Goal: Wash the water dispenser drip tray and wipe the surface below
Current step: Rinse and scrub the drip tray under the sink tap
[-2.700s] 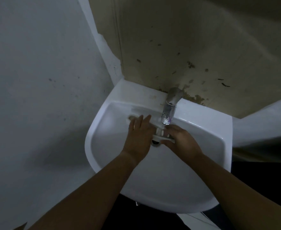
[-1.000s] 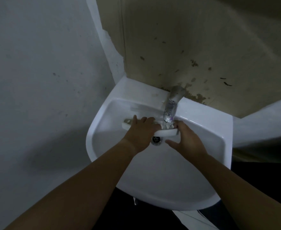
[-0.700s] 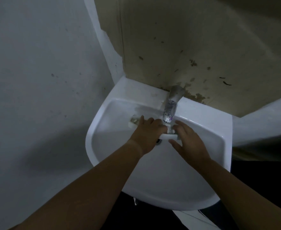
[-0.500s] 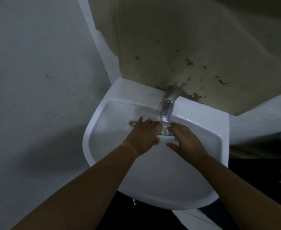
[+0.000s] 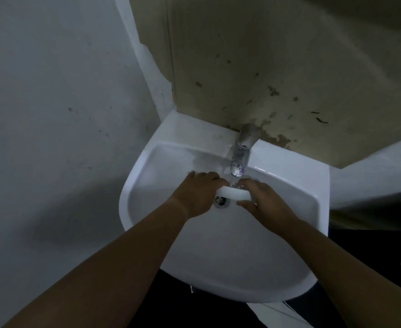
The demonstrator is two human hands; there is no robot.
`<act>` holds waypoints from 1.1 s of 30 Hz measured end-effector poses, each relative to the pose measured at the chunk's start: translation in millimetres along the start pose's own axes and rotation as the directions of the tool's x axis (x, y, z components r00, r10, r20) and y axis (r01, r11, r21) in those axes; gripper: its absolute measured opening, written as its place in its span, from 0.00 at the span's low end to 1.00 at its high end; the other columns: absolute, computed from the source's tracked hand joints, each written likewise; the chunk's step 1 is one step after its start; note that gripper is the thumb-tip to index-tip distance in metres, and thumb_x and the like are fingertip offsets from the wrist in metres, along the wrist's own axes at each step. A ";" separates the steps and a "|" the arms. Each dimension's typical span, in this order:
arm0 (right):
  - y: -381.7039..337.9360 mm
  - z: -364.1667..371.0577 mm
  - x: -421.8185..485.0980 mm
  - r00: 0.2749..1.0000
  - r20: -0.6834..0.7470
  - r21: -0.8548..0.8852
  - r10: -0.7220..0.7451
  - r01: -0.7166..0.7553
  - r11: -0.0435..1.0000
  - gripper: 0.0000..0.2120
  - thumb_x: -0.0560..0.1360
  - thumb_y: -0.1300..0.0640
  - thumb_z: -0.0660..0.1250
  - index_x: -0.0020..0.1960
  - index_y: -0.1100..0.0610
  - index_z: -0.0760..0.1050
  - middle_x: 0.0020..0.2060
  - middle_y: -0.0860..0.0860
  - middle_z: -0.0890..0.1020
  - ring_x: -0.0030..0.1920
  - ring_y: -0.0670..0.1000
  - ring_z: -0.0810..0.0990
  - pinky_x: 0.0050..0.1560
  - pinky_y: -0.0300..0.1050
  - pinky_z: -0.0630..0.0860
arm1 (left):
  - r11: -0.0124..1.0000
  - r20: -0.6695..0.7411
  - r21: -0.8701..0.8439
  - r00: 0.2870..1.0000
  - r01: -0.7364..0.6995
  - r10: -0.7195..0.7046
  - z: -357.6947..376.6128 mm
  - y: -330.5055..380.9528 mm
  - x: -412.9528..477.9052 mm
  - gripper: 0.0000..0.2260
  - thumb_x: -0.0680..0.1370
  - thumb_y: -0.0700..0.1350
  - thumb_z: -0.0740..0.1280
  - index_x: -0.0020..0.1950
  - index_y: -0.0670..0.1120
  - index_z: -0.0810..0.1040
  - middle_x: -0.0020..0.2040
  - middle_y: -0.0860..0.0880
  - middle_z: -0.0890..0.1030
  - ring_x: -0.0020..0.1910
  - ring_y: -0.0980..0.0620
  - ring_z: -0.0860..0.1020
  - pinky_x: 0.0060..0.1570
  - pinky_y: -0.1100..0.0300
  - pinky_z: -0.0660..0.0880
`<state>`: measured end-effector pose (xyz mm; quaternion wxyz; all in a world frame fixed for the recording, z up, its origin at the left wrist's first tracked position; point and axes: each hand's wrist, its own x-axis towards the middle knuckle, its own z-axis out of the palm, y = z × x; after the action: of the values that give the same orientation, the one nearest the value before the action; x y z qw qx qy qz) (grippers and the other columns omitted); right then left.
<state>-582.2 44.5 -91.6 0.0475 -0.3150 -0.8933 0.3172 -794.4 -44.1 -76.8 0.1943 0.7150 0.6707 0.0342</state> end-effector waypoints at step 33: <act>-12.8 16.7 23.7 0.995 0.052 -0.270 -0.080 0.091 0.958 0.28 0.70 0.58 0.72 0.69 0.50 0.70 0.57 0.53 0.79 0.57 0.58 0.77 0.51 0.55 0.77 | 0.978 -0.126 0.206 0.992 0.022 0.004 -2.2 -18.9 -2.4 0.18 0.70 0.42 0.73 0.58 0.53 0.79 0.63 0.45 0.76 0.58 0.41 0.76 0.57 0.39 0.70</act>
<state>-612.6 41.9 -100.0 -0.0009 -0.2731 -0.9420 0.1953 -813.2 -45.5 -80.5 0.0765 0.7248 0.6846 0.0084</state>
